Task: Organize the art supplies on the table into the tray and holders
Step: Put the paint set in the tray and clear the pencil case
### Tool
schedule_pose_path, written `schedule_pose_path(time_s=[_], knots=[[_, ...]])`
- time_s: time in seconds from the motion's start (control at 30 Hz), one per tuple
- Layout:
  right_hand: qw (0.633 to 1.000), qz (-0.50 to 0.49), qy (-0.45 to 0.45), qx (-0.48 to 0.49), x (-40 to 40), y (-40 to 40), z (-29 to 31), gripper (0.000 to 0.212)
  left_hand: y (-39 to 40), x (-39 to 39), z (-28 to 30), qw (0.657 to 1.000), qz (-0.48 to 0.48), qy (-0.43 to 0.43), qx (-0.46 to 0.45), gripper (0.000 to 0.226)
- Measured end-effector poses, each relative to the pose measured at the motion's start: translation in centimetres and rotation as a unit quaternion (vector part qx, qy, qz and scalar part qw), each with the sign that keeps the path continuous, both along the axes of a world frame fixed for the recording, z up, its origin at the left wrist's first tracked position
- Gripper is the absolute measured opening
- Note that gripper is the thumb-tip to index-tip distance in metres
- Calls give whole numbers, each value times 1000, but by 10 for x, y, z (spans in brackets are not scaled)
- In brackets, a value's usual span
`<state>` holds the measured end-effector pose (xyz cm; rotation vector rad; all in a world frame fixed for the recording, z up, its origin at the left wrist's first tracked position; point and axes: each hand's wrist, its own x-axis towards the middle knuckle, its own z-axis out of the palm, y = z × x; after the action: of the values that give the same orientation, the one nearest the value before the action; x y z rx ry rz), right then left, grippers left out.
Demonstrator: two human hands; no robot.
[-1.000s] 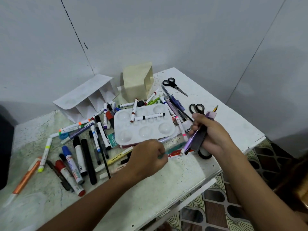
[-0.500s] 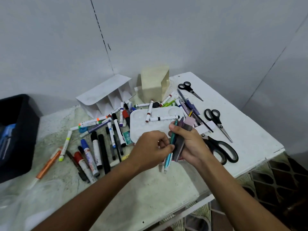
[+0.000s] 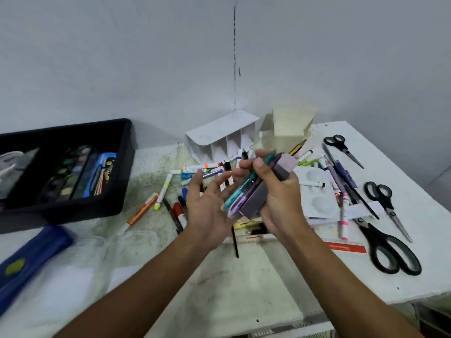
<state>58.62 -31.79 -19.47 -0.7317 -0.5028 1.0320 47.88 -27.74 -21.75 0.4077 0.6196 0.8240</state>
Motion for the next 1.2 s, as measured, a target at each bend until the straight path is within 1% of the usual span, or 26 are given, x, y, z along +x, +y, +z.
schedule_pose_path(time_s=[0.07,0.13,0.17,0.27,0.3,0.33,0.37,0.4,0.43,0.47,0.5,0.53,0.57,0.6,0.63,0.7,0.77,0.8,0.87,0.93,0.97,1.0,1.03,1.07,1.1,1.2], knots=[[999,19,-13,-23,-27,7,0,14,1,-11,5,999,31,-24,14,57],[999,37,-11,-20,-46,13,1,13,5,-27,9,997,69,-1,37,57],[999,51,-6,-12,-56,17,3,11,8,-40,9,995,87,27,46,55],[995,99,-25,4,-80,28,7,10,8,-87,9,972,118,172,112,37],[993,114,-37,3,-87,31,6,12,7,-105,8,952,128,228,155,28],[990,132,-50,-1,-99,35,4,13,4,-128,6,924,145,287,208,18],[987,148,-60,-1,-110,40,2,13,2,-151,3,884,156,349,270,13],[983,171,-66,-1,-124,43,-1,13,-2,-178,0,830,171,416,331,14],[979,192,-71,1,-137,47,-4,12,-5,-205,-5,763,182,484,388,16],[974,213,-76,4,-147,49,-6,11,-8,-231,-10,685,190,551,438,18],[968,239,-82,6,-161,51,-9,12,-12,-260,-17,599,194,617,472,19],[961,261,-86,9,-174,53,-12,14,-16,-288,-25,527,188,671,486,21],[956,280,-90,11,-188,54,-15,17,-21,-318,-35,485,179,714,472,24],[951,294,-93,11,-201,55,-18,18,-26,-344,-42,476,163,743,442,29],[948,305,-94,10,-211,56,-22,16,-31,-366,-49,481,144,760,412,35],[940,328,-95,-1,-236,56,-29,9,-41,-403,-58,502,109,775,367,46],[931,350,-97,-15,-257,56,-34,11,-46,-422,-62,531,95,772,337,48],[928,359,-99,-21,-267,55,-37,11,-46,-428,-64,532,91,774,332,48],[925,365,-103,-31,-280,56,-40,12,-43,-431,-63,521,82,778,341,44],[921,372,-110,-37,-289,58,-43,11,-39,-436,-62,520,81,776,347,32],[919,376,-115,-37,-293,59,-44,11,-36,-439,-60,528,85,770,346,26],[917,379,-119,-37,-296,60,-45,11,-35,-442,-58,546,92,758,345,23],[916,380,-123,-35,-298,62,-45,11,-33,-444,-55,565,100,742,348,23],[916,380,-126,-34,-301,64,-46,11,-32,-446,-53,572,106,730,359,24],[916,379,-128,-32,-304,66,-46,11,-30,-448,-51,563,106,729,375,23],[917,377,-130,-24,-317,74,-43,11,-23,-458,-51,484,78,756,433,23]])
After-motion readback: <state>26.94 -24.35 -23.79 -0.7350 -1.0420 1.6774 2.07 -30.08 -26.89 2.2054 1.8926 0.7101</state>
